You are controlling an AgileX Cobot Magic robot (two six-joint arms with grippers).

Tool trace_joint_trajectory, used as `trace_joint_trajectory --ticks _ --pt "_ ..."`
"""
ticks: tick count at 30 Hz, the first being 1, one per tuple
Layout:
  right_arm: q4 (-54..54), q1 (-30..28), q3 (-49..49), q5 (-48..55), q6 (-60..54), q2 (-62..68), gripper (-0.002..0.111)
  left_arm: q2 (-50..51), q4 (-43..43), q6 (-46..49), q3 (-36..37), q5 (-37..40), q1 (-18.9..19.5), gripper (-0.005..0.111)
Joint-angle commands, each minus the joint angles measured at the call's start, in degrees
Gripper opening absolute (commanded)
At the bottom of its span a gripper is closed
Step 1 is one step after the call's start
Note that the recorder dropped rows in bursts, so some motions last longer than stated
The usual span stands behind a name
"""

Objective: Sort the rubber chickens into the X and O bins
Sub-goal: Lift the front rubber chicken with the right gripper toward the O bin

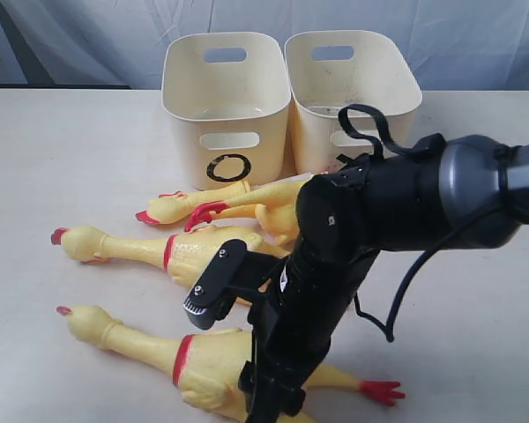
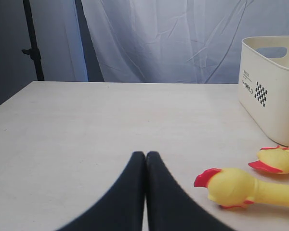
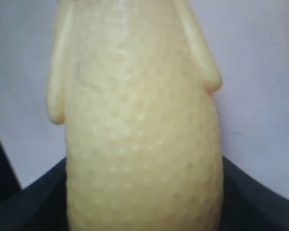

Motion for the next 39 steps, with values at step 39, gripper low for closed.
trace_joint_trajectory --ticks 39 --pt "-16.41 -11.35 -23.93 -22.67 42.3 -12.68 -0.001 -0.3 -0.14 -0.21 -0.14 -0.4 -0.1 0.0"
